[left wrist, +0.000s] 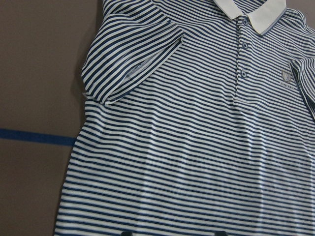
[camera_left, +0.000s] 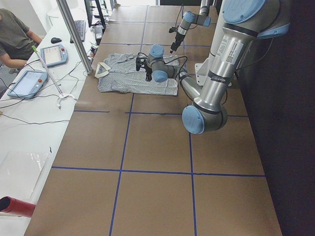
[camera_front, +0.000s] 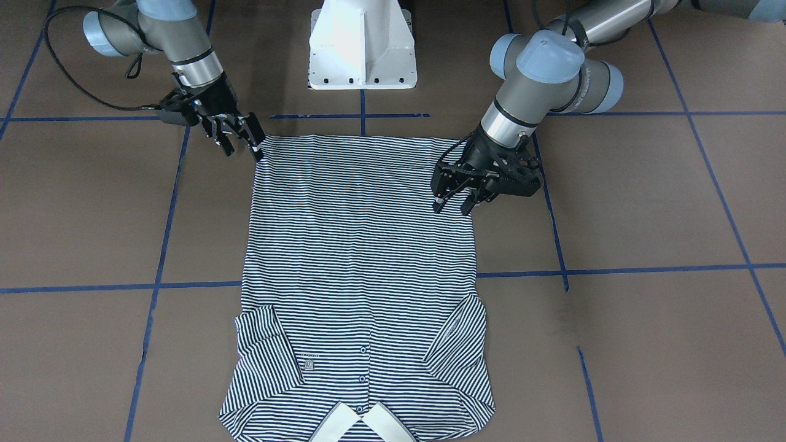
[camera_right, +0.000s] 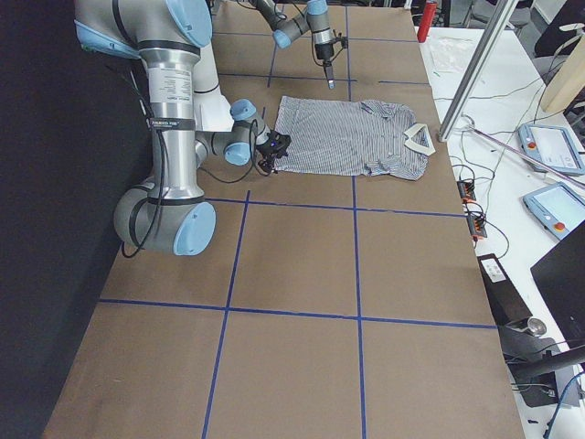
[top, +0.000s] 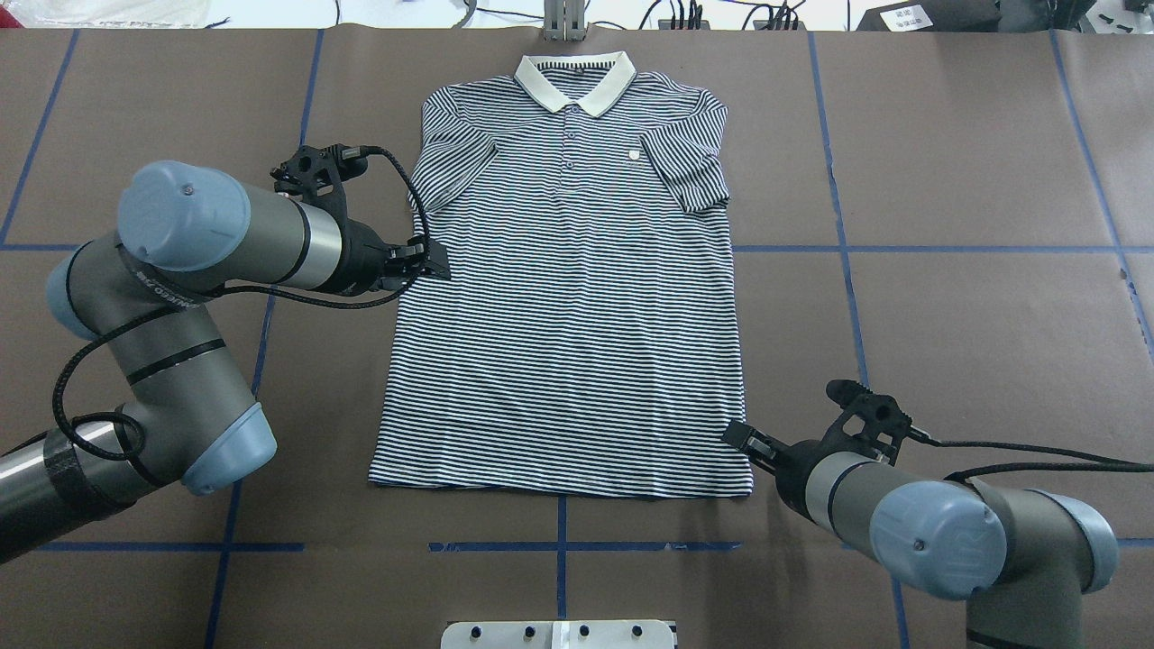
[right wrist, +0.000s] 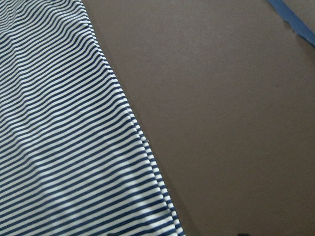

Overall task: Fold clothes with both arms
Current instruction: 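Move both grippers to the hem corners nearest the robot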

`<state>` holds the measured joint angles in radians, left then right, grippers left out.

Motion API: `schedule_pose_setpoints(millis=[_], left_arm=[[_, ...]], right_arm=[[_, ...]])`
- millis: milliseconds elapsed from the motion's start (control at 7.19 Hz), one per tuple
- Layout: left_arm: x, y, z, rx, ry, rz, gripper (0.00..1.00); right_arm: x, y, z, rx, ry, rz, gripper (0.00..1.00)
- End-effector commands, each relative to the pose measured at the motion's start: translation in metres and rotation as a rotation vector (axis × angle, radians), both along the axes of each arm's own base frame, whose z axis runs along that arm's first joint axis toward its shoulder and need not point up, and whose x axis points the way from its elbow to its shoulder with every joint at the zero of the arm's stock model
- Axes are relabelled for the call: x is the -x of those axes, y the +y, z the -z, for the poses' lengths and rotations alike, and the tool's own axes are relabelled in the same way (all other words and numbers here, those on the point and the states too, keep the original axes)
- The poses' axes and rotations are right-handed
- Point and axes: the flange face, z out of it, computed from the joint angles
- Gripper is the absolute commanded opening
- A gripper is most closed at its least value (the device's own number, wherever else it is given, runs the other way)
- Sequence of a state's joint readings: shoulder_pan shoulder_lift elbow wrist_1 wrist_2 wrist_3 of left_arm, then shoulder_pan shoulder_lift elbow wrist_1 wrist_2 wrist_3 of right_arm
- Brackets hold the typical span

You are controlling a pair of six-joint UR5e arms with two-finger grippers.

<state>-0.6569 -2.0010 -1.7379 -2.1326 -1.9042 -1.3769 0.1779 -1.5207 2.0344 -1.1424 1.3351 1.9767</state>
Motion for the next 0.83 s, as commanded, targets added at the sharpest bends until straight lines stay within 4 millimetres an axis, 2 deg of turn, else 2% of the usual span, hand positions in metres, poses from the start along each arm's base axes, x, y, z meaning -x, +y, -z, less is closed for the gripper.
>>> schedule_pose_setpoints(millis=[0,417,695], left_arm=[[-0.0019,0.0032,-0.0061,0.039,0.007,-0.026,0.73],[-0.0028,0.0038,-0.0049,0.048,0.017,-0.022,0.73],[-0.0025,0.004,-0.0042,0.049,0.019,-0.021,0.73]], right_arm=[[0.0291,0.0188,0.0078,0.006,0.047,-0.01,0.78],[0.0328,0.0201,0.0088,0.029,0.077,-0.021,0.78],[0.0329,0.0224,0.0032,0.029,0.089,-0.018,0.68]])
